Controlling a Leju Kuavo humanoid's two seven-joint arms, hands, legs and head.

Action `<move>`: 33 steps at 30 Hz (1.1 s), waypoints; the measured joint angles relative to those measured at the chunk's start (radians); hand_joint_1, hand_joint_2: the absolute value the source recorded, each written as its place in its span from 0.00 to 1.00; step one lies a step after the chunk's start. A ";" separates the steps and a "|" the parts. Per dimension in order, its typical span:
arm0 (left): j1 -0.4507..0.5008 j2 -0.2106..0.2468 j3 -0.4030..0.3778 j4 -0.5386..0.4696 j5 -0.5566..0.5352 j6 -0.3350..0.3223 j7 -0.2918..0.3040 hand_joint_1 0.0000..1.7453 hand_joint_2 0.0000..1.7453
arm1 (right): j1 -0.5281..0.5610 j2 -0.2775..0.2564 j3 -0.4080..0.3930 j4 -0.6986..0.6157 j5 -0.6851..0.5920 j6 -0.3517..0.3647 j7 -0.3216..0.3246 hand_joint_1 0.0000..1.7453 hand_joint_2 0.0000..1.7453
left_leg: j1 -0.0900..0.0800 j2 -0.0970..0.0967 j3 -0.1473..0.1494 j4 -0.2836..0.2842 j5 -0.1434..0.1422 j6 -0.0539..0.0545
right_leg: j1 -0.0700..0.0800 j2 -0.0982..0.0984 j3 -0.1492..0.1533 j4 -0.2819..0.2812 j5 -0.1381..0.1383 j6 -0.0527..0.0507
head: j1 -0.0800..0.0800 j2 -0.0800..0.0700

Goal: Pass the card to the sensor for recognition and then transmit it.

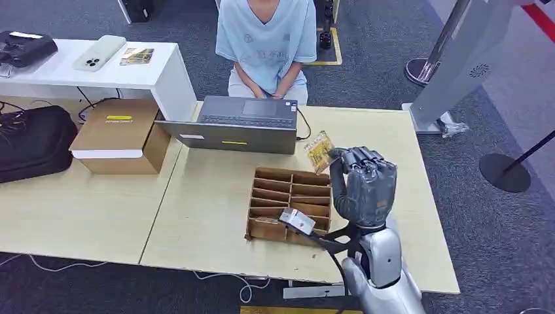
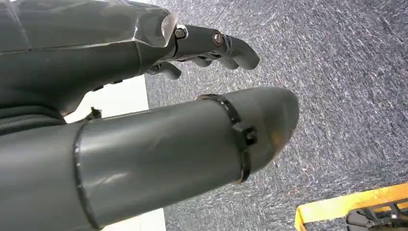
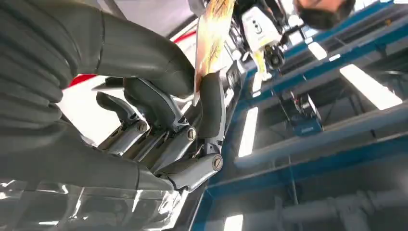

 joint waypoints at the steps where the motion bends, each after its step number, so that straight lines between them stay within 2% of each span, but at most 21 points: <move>1: 0.000 0.000 0.000 0.000 0.000 -0.001 0.000 0.00 0.00 | -0.009 -0.003 -0.003 -0.002 0.000 0.000 0.001 1.00 1.00 | 0.000 0.000 0.000 0.000 0.000 0.000 | 0.000 0.000 0.000 0.000 0.000 0.000 | 0.000 0.000; 12: -0.001 0.001 0.000 0.000 -0.002 -0.004 0.000 0.00 0.00 | -0.133 -0.020 -0.028 0.008 -0.002 0.002 0.008 1.00 1.00 | 0.000 0.000 0.000 0.000 0.000 0.000 | 0.000 0.000 0.000 0.000 0.000 0.000 | 0.000 0.000; 21: -0.003 0.001 -0.001 0.000 -0.003 -0.009 -0.001 0.00 0.00 | -0.239 -0.024 -0.039 0.073 -0.013 0.034 0.013 1.00 1.00 | 0.000 0.000 0.000 0.000 0.000 0.000 | 0.000 0.000 0.000 0.000 0.000 0.000 | 0.000 0.000; 25: -0.004 0.001 -0.001 0.000 -0.009 -0.009 -0.002 0.00 0.00 | -0.288 -0.025 -0.039 0.120 -0.022 0.095 0.023 1.00 1.00 | 0.000 0.000 0.000 0.000 0.000 0.000 | 0.000 0.000 0.000 0.001 0.000 0.000 | 0.000 0.000; 33: -0.004 0.002 -0.007 0.000 -0.013 -0.013 -0.003 0.00 0.00 | -0.474 -0.025 -0.023 0.274 -0.066 0.278 0.048 1.00 1.00 | 0.000 0.000 0.000 0.001 0.001 0.000 | 0.000 0.000 0.000 0.001 0.001 0.000 | 0.000 0.000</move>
